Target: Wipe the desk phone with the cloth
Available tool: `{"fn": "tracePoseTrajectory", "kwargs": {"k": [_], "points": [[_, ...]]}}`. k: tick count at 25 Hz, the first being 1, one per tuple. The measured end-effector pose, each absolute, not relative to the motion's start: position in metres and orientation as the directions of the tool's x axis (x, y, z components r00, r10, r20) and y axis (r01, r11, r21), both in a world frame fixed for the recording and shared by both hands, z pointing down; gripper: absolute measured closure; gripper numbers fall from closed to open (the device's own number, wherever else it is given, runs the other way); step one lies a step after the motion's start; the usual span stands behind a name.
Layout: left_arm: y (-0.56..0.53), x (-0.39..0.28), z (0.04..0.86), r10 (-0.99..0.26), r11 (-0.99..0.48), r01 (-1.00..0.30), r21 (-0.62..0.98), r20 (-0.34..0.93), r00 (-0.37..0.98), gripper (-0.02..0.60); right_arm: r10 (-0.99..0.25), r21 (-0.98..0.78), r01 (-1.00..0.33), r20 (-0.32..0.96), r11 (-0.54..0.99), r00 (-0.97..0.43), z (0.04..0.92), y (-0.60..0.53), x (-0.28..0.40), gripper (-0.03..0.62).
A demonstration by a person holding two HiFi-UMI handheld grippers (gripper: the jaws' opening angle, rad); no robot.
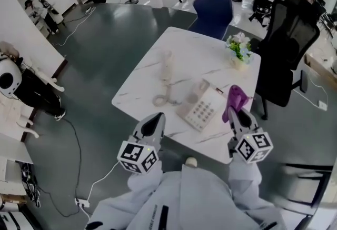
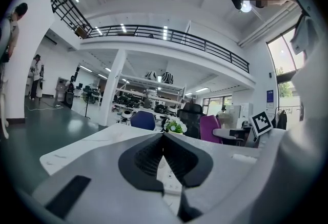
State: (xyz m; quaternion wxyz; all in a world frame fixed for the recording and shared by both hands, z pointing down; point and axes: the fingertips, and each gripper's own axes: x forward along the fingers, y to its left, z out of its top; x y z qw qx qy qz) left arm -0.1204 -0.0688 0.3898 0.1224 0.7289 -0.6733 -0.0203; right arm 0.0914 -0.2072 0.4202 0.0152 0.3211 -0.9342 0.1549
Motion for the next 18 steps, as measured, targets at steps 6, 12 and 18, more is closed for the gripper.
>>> {"fn": "tracePoseTrajectory", "kwargs": {"k": [6,12,18], "points": [[-0.098,-0.119,0.397,-0.981,-0.103,-0.97,0.219,0.137,0.135,0.584,-0.62,-0.267,-0.635,0.148,0.725,-0.77,0.427,-0.23,0.094,0.551],[-0.12,-0.117,0.403,-0.97,-0.146,-0.964,0.222,0.161,0.184,0.584,-0.651,-0.247,-0.67,0.163,0.7,-0.741,0.426,-0.246,0.096,0.551],[-0.144,-0.115,0.419,-0.946,-0.189,-0.947,0.259,0.211,0.246,0.584,-0.671,-0.208,-0.706,0.219,0.677,-0.708,0.437,-0.262,0.094,0.551]]}}
